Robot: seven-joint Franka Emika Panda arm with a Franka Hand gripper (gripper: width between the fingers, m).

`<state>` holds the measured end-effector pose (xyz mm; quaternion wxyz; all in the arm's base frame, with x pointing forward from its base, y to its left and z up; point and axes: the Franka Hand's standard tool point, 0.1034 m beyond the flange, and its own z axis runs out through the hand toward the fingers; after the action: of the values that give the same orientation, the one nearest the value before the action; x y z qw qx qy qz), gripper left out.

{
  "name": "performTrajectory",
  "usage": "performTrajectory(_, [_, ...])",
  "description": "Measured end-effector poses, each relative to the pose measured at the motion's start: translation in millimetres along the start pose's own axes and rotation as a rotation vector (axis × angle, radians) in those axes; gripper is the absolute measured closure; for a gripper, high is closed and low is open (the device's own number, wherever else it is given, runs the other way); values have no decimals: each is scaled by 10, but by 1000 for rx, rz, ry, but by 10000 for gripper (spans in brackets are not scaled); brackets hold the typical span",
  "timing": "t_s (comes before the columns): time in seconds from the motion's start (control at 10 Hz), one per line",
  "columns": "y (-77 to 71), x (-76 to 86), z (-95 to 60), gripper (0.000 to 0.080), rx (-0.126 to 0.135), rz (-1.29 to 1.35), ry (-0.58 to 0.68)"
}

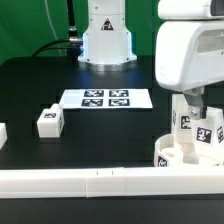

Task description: Assemble stool

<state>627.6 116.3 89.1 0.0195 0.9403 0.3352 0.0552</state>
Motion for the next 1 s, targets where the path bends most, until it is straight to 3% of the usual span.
performTrajectory(0.5, [-40, -26, 151, 150, -4, 74, -4])
performTrajectory(0.6, [-35, -28, 150, 249, -5, 77, -5])
performTrajectory(0.7, [-35, -27, 148, 249, -6, 92, -5])
performTrajectory(0.8, [-32, -28, 147, 434, -9, 116, -7])
performTrajectory(1.0, [-28, -31, 148, 464, -10, 139, -7])
